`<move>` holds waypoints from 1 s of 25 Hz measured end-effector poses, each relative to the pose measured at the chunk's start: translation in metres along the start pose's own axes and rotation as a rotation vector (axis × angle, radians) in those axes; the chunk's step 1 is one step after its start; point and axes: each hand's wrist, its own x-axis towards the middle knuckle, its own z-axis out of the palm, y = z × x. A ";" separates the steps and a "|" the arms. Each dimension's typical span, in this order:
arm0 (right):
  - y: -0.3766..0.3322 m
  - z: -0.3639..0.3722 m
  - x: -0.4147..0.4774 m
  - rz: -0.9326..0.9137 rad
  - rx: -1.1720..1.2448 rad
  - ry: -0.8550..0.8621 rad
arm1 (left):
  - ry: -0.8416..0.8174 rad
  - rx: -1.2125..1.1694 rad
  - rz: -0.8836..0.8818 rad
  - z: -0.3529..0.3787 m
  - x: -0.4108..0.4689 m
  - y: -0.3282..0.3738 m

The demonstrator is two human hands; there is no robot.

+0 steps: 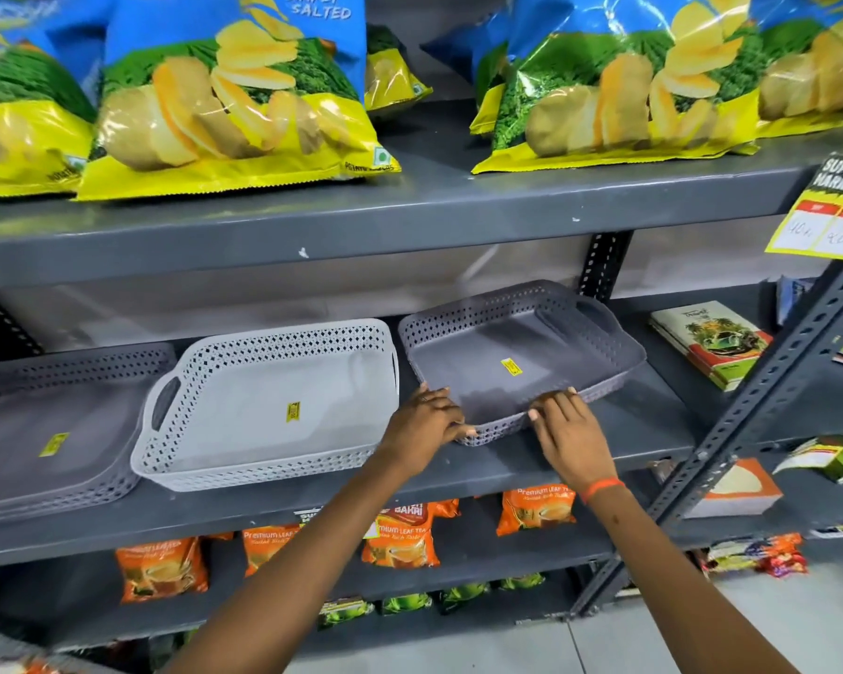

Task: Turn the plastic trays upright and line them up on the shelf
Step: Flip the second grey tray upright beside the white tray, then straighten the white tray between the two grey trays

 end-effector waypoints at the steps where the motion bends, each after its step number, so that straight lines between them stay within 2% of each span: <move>1: -0.007 0.001 -0.004 0.026 -0.001 0.010 | -0.003 0.012 0.010 -0.002 -0.004 -0.004; 6: -0.042 0.006 -0.016 0.084 0.062 0.065 | 0.003 0.037 0.038 -0.010 -0.024 -0.024; 14: -0.063 0.004 -0.021 0.158 0.038 0.041 | -0.041 0.011 0.038 -0.014 -0.031 -0.035; 16: -0.074 -0.001 -0.014 0.206 -0.005 0.025 | -0.001 -0.042 0.027 -0.017 -0.036 -0.037; 18: -0.092 -0.003 0.002 0.238 0.000 -0.019 | 0.112 -0.097 -0.009 -0.025 -0.045 -0.045; 21: -0.135 0.006 0.044 0.256 0.200 -0.146 | 0.350 -0.110 -0.202 -0.044 -0.064 -0.085; 23: -0.164 0.017 0.077 0.265 0.305 -0.236 | 0.451 -0.026 -0.478 -0.059 -0.086 -0.132; 25: -0.184 0.029 0.102 0.309 0.320 -0.294 | 0.439 0.095 -0.812 -0.073 -0.115 -0.183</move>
